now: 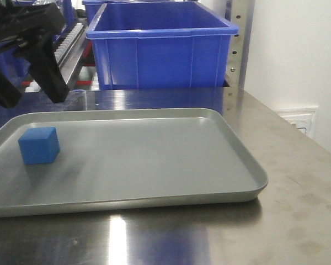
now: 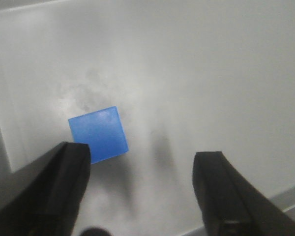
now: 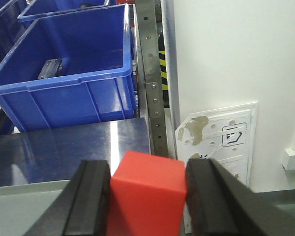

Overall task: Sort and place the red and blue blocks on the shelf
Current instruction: 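Move the left gripper down over the blue cube, then lower the left gripper around the blue cube and close it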

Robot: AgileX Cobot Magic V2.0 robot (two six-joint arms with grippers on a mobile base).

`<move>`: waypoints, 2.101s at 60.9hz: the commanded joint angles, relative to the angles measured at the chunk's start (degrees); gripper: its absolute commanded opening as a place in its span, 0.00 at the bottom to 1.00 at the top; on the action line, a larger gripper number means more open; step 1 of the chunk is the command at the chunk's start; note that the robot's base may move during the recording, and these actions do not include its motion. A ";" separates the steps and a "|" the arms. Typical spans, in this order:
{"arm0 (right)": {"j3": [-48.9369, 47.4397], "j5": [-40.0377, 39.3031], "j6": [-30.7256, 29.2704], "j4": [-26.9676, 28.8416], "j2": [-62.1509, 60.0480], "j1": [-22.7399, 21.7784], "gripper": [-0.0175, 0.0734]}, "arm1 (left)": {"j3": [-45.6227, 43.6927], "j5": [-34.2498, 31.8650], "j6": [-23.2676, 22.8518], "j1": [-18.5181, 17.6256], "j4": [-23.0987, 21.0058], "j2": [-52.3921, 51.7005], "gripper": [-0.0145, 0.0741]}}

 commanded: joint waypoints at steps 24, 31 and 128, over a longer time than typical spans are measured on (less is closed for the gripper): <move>-1.49 -5.42 -0.30 -0.58 -0.20 -0.36 0.25 | -2.16 -2.47 -12.37 -0.45 7.07 1.17 0.73; -1.49 -5.42 -0.30 -0.58 -0.20 -0.36 0.25 | -2.42 -2.47 -12.62 -0.45 7.07 2.24 0.73; -1.49 -5.42 -0.30 -0.58 -0.20 -0.36 0.25 | -2.53 -4.09 -18.06 -0.45 10.93 9.64 0.62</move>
